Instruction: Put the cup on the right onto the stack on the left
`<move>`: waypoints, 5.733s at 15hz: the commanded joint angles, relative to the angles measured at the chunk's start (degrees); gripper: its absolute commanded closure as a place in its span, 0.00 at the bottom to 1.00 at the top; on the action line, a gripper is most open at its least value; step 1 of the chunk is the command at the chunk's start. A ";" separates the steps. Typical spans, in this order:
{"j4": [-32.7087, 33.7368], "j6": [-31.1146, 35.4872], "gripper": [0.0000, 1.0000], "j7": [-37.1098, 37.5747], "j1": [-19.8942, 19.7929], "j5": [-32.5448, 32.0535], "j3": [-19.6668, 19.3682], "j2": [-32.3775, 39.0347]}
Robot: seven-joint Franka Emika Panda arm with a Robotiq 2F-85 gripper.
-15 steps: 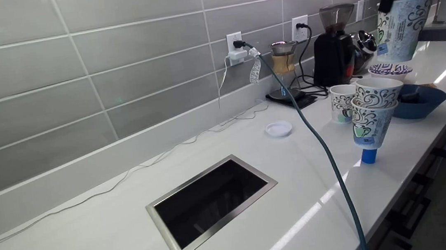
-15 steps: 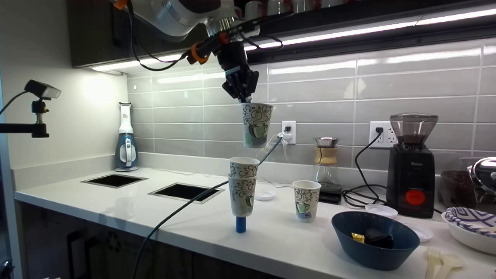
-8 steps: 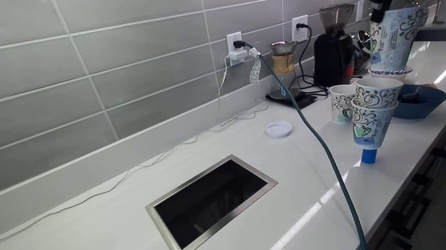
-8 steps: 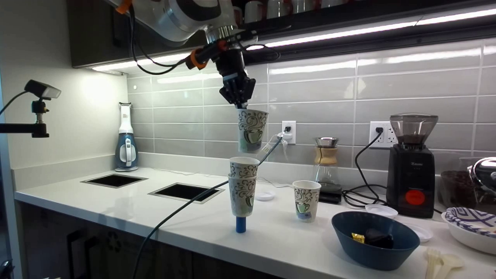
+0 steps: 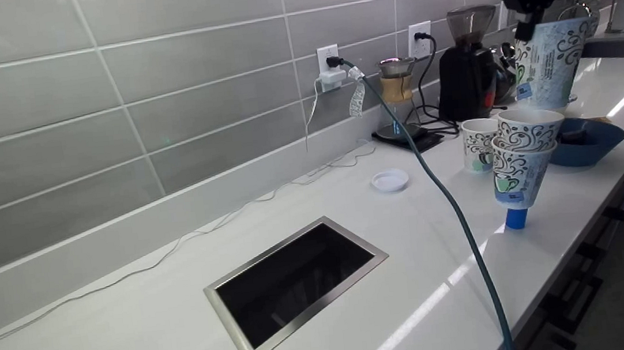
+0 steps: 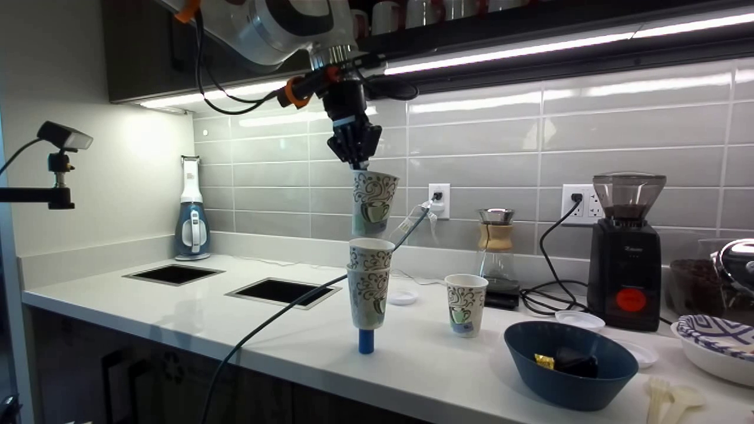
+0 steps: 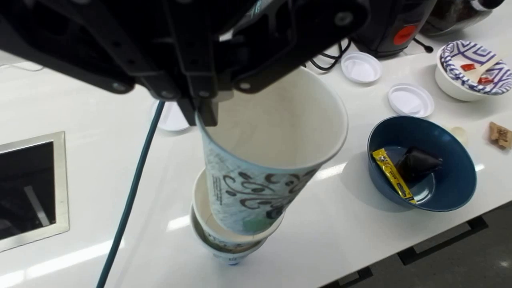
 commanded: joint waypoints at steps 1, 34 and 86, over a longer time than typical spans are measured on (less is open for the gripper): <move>-0.19 0.14 0.99 1.39 0.24 0.30 0.21 0.26; -8.70 12.15 0.99 10.94 -0.49 -3.59 1.19 0.72; -10.87 11.97 0.10 4.57 0.26 -3.42 0.71 0.72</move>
